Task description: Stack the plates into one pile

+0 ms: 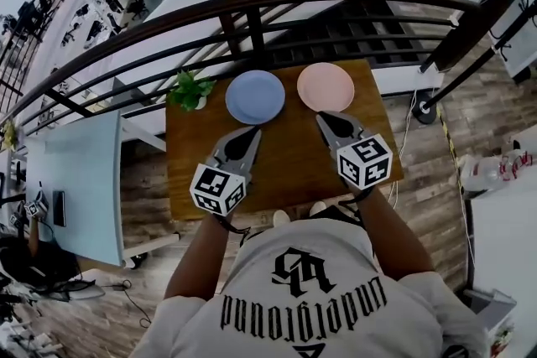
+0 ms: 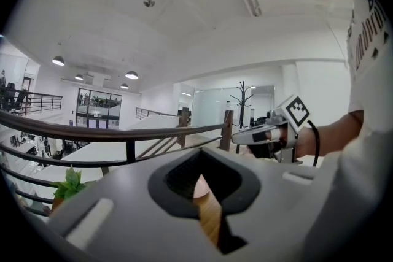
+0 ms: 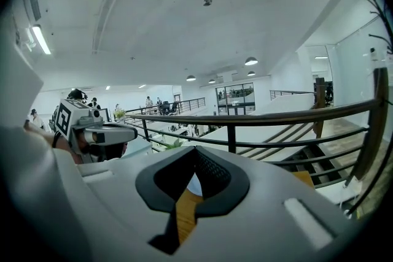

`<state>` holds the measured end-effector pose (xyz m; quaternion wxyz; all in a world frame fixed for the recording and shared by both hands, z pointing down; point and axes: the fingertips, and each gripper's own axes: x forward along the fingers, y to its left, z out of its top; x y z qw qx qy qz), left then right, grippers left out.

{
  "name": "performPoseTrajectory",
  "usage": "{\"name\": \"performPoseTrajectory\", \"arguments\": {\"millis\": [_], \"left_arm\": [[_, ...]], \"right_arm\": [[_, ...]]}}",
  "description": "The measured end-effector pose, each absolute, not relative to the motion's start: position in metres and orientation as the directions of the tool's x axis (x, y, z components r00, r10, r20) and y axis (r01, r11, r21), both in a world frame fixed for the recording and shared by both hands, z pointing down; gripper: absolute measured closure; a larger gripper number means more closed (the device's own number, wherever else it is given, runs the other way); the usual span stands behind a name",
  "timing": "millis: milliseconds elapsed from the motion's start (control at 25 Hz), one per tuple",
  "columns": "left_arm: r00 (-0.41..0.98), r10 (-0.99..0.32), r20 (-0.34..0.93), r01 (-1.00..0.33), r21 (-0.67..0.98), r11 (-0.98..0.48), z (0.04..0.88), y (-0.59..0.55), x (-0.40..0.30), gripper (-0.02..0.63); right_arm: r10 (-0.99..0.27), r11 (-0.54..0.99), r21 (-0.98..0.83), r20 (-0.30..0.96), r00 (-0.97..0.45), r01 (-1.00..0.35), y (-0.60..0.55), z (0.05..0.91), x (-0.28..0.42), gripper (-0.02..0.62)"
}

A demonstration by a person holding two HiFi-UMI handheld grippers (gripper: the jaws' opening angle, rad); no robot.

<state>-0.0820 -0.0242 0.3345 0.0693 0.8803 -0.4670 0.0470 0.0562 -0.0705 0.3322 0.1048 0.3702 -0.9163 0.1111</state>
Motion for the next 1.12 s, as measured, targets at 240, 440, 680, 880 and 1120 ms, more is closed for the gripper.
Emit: {"name": "performPoseTrajectory", "arguments": {"millis": [240,440,680,880,1120], "left_arm": [[0.588,-0.797,0.139,-0.809,0.095,-0.580,0.340,-0.018,-0.085,0.560],[0.595,-0.792,0.137,-0.804,0.101,-0.586,0.349,-0.026,-0.072,0.560],[0.620,-0.769,0.156,-0.785,0.118,-0.608,0.360,-0.034,-0.059,0.560],[0.624,-0.762,0.171,-0.781,0.118,-0.613,0.366,-0.048,-0.050,0.560],[0.630,-0.752,0.197,-0.777,0.130,-0.616,0.375,-0.073,-0.027,0.560]], "right_arm": [[-0.674,0.682,-0.108,0.293,-0.678,-0.724,-0.058,0.338,0.052,0.592],[-0.678,0.676,-0.104,0.301,-0.671,-0.729,-0.062,0.347,0.064,0.592],[-0.696,0.649,-0.111,0.312,-0.647,-0.752,-0.071,0.351,0.078,0.592],[-0.703,0.632,-0.123,0.324,-0.633,-0.765,-0.084,0.360,0.094,0.592],[-0.692,0.625,-0.150,0.348,-0.632,-0.766,-0.108,0.373,0.119,0.592]]}}
